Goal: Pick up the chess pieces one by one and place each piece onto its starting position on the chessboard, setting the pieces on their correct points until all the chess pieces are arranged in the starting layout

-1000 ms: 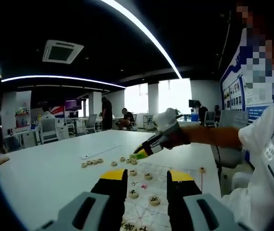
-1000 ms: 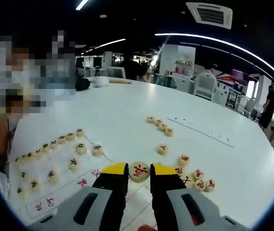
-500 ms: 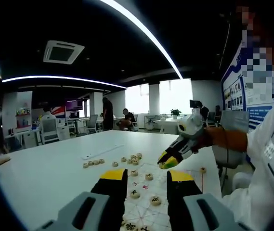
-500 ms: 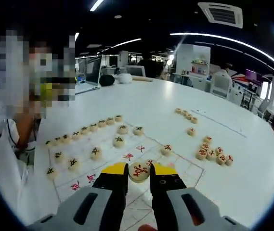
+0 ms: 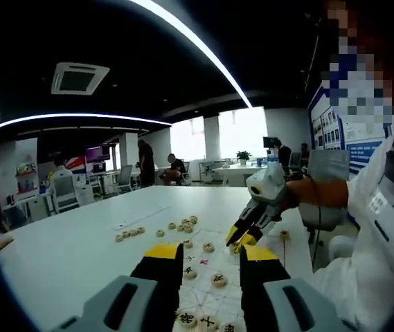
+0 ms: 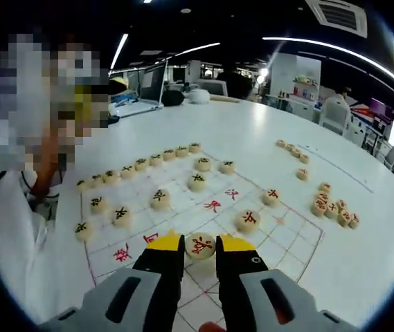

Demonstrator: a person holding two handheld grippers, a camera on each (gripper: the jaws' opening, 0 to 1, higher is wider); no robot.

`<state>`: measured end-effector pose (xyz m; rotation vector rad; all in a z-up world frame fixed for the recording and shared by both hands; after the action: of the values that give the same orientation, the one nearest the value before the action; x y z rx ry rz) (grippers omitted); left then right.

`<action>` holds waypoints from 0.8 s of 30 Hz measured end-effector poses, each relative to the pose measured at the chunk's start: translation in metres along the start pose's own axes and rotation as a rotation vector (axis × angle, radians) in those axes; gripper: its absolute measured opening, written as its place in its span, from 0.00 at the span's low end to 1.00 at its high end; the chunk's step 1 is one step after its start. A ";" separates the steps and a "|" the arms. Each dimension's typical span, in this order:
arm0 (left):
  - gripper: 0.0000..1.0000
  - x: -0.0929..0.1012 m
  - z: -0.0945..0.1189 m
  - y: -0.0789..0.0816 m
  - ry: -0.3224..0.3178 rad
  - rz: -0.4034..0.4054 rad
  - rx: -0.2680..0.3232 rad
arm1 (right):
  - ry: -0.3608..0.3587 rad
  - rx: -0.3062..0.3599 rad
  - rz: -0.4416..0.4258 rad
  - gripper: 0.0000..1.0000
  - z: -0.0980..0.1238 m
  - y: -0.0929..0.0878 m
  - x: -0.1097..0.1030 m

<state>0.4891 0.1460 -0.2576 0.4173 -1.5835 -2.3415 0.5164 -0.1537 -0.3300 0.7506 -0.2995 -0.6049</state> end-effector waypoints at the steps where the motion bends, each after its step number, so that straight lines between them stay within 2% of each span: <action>1: 0.34 0.002 -0.001 -0.001 -0.014 -0.008 -0.010 | 0.000 -0.001 0.001 0.20 0.000 0.000 0.000; 8: 0.34 0.007 -0.003 -0.005 -0.047 -0.035 -0.050 | -0.001 -0.007 0.000 0.20 -0.004 -0.001 0.002; 18: 0.33 0.006 -0.001 -0.006 -0.045 -0.032 -0.052 | -0.008 -0.006 -0.025 0.20 -0.008 -0.002 0.005; 20: 0.33 0.007 -0.001 -0.006 -0.048 -0.033 -0.053 | -0.010 -0.005 -0.031 0.24 -0.008 -0.002 0.005; 22: 0.33 0.007 -0.002 -0.006 -0.050 -0.035 -0.054 | -0.016 -0.010 -0.042 0.33 -0.008 -0.002 0.006; 24: 0.33 0.007 -0.002 -0.006 -0.051 -0.035 -0.054 | -0.021 -0.011 -0.048 0.35 -0.007 -0.002 0.007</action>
<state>0.4833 0.1436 -0.2641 0.3797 -1.5427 -2.4337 0.5245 -0.1549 -0.3361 0.7424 -0.2984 -0.6595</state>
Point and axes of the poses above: the point that each gripper's makers call its tool centre point, and the gripper's own axes: z roughly backward along the fingers, x roughly to its right, y roughly out of its top, the point moved 10 cm from there along z, roughly backward along the fingers, and after that the axes turned 10 degrees about -x, right-handed, at the moved point
